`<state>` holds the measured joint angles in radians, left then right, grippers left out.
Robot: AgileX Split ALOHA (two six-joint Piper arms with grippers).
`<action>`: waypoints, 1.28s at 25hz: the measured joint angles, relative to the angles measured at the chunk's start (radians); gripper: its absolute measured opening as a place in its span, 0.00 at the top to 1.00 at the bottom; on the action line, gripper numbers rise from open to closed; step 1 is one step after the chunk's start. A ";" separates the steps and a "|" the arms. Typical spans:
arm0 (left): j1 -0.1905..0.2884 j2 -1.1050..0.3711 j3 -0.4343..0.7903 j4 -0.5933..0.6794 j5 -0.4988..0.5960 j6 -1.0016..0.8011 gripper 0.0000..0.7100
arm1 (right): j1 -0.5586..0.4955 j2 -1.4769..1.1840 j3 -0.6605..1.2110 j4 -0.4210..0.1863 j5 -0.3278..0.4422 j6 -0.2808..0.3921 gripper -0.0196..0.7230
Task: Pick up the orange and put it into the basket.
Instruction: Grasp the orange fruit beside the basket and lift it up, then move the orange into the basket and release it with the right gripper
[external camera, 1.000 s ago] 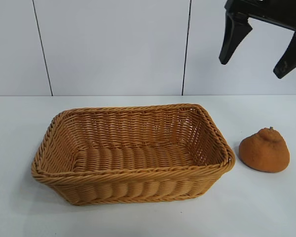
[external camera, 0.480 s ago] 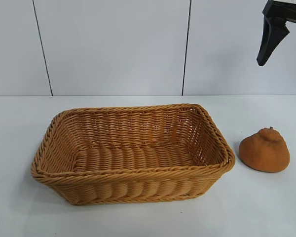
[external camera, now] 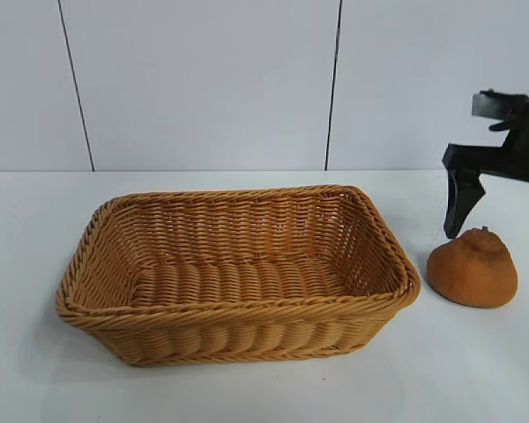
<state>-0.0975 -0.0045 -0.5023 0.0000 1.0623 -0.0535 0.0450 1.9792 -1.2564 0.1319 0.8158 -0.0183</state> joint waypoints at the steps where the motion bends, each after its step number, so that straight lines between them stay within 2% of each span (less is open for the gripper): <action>1: 0.000 0.000 0.000 0.000 0.000 0.000 0.10 | 0.000 0.021 0.000 0.000 -0.023 0.000 0.04; 5: 0.000 0.000 0.000 0.000 0.000 0.000 0.10 | 0.000 0.067 0.001 0.001 -0.066 0.000 0.05; 6: 0.000 0.000 0.000 0.000 0.000 0.000 0.10 | 0.000 0.069 0.001 0.001 -0.070 0.000 0.08; 7: 0.000 0.000 0.000 0.000 0.000 0.000 0.10 | 0.000 0.069 0.001 0.001 -0.072 0.000 0.16; 9: 0.000 0.000 0.000 0.000 0.000 0.000 0.10 | 0.000 0.069 0.001 0.001 -0.074 0.000 0.39; 12: 0.000 0.000 0.000 0.000 0.000 0.000 0.10 | 0.000 0.063 0.001 0.000 -0.063 -0.010 0.81; 13: 0.000 0.000 0.000 0.000 0.000 0.000 0.10 | 0.000 0.054 0.000 0.000 -0.061 -0.014 0.90; 14: 0.000 0.000 0.000 0.000 0.000 0.000 0.10 | 0.000 0.040 -0.002 0.000 -0.056 -0.019 0.93; 18: 0.000 0.000 0.000 0.000 0.000 0.000 0.10 | 0.000 -0.026 -0.042 -0.012 -0.003 -0.038 0.93; 21: 0.000 0.000 0.000 0.000 0.000 0.000 0.10 | 0.000 -0.084 -0.121 -0.020 0.068 -0.041 0.93; 27: 0.000 0.000 0.000 0.000 0.000 0.000 0.10 | 0.000 -0.137 -0.282 -0.018 0.258 -0.043 0.93; 32: 0.000 0.000 0.000 0.000 0.000 0.000 0.10 | 0.020 -0.139 -0.316 0.038 0.305 -0.043 0.93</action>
<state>-0.0975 -0.0045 -0.5023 0.0000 1.0623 -0.0535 0.0651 1.8405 -1.5729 0.1695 1.1209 -0.0612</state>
